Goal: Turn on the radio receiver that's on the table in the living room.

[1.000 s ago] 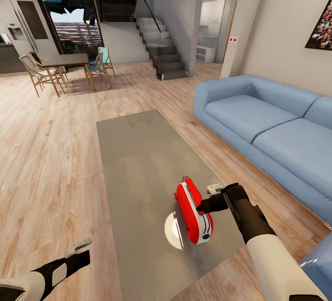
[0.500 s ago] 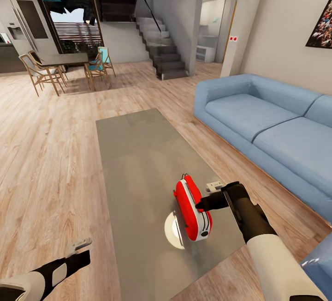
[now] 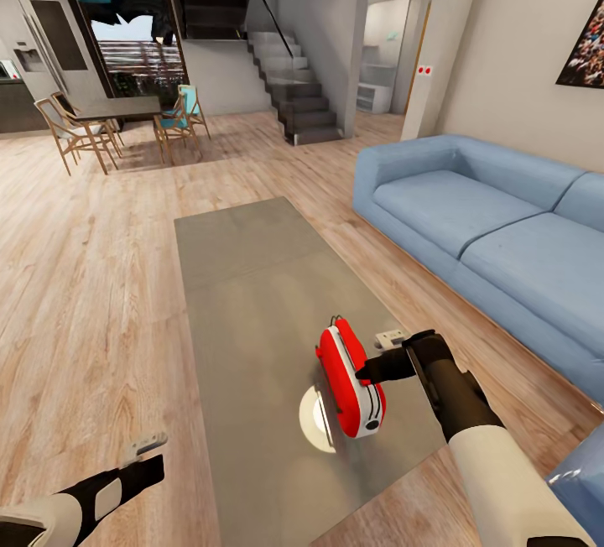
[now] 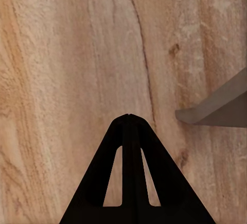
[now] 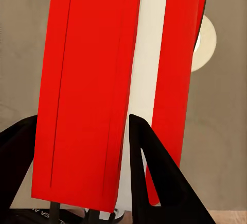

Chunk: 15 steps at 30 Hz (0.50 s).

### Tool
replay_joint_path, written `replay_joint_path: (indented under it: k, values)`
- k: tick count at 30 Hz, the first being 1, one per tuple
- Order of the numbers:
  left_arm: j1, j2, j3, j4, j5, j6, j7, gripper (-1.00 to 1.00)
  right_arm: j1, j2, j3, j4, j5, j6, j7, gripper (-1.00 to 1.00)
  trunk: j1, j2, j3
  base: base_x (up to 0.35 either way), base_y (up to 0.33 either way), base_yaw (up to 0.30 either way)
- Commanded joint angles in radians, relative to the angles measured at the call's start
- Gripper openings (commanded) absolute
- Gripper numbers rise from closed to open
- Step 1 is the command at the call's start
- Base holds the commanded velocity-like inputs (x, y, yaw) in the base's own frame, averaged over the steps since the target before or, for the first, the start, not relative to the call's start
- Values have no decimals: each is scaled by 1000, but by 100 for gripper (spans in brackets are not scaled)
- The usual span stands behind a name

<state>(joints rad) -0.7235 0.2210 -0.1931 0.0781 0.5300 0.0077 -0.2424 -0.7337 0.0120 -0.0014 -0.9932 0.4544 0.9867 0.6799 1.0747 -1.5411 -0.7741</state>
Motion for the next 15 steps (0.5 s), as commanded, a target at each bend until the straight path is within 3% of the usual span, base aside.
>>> replay_joint_path:
  k: [1, 7, 8, 15]
  values:
    - [0, 0, 0, 0, 0, 0, 0, -100, 0, 0, 0, 28, 12, -5, 0, -100, 0, 0, 0, 0, 0, 0]
    - [0, 0, 0, 0, -1, 0, 0, -100, 0, 0, 1, 29, 12, -5, 0, -100, 0, 0, 0, 0, 0, 0]
    - [0, 0, 0, 0, -1, 0, 0, -100, 0, 0, 0, 29, 12, -5, 0, 100, 0, 0, 0, 0, 0, 0]
    - [0, 0, 0, 0, 0, 0, 0, -100, 0, 0, 0, 29, 12, -5, 0, 100, 0, 0, 0, 0, 0, 0]
